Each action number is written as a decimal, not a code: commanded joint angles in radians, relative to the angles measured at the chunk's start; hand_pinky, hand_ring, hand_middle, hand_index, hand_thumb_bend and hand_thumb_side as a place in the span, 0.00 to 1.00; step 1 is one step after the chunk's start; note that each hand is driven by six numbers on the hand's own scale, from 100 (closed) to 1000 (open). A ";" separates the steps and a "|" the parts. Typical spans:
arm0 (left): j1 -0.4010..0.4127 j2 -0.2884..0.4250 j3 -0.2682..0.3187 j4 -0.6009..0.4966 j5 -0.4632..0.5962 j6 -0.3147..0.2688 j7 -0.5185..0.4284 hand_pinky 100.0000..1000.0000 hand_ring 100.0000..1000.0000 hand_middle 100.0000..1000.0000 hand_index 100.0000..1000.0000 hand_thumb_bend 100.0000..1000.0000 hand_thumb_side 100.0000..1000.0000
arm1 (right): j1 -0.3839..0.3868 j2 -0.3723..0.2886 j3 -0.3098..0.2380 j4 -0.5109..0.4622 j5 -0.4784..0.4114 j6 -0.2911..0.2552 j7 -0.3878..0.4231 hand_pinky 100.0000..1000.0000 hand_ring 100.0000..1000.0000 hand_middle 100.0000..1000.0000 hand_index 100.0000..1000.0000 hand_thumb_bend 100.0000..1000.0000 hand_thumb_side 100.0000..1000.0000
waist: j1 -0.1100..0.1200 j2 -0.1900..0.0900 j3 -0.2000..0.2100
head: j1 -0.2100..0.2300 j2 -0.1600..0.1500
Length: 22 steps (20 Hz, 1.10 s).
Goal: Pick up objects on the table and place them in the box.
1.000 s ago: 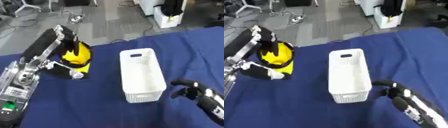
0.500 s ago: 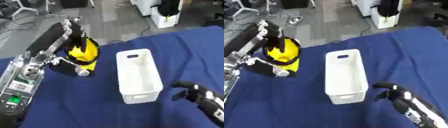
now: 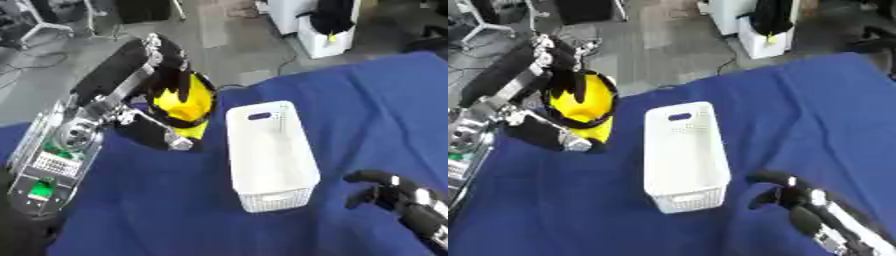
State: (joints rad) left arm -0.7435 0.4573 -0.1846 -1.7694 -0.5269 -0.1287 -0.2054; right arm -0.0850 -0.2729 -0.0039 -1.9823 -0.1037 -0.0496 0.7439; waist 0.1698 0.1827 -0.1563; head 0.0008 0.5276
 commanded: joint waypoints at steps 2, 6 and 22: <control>-0.034 0.015 -0.003 0.017 0.013 -0.027 0.013 0.00 0.00 0.16 0.27 0.90 0.00 | -0.021 -0.013 0.003 -0.018 0.005 0.000 0.007 0.81 0.68 0.86 0.93 0.42 0.80 | 0.002 -0.005 -0.011 | 0.013 -0.022; -0.052 0.013 -0.014 0.061 0.013 -0.064 0.038 0.00 0.00 0.16 0.28 0.88 0.00 | -0.029 -0.013 0.004 -0.018 0.011 0.002 0.012 0.81 0.68 0.86 0.93 0.43 0.80 | 0.013 0.005 -0.029 | 0.016 -0.029; -0.103 0.000 -0.033 0.173 0.005 -0.157 0.063 0.00 0.00 0.16 0.28 0.88 0.00 | -0.064 -0.010 0.010 -0.018 0.033 0.004 0.030 0.81 0.68 0.86 0.93 0.43 0.82 | 0.056 0.056 -0.104 | 0.033 -0.057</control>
State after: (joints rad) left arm -0.8252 0.4472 -0.2219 -1.5898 -0.5209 -0.2783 -0.1440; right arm -0.1381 -0.2730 0.0027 -1.9823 -0.0746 -0.0449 0.7680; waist 0.2347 0.2540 -0.2627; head 0.0197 0.4884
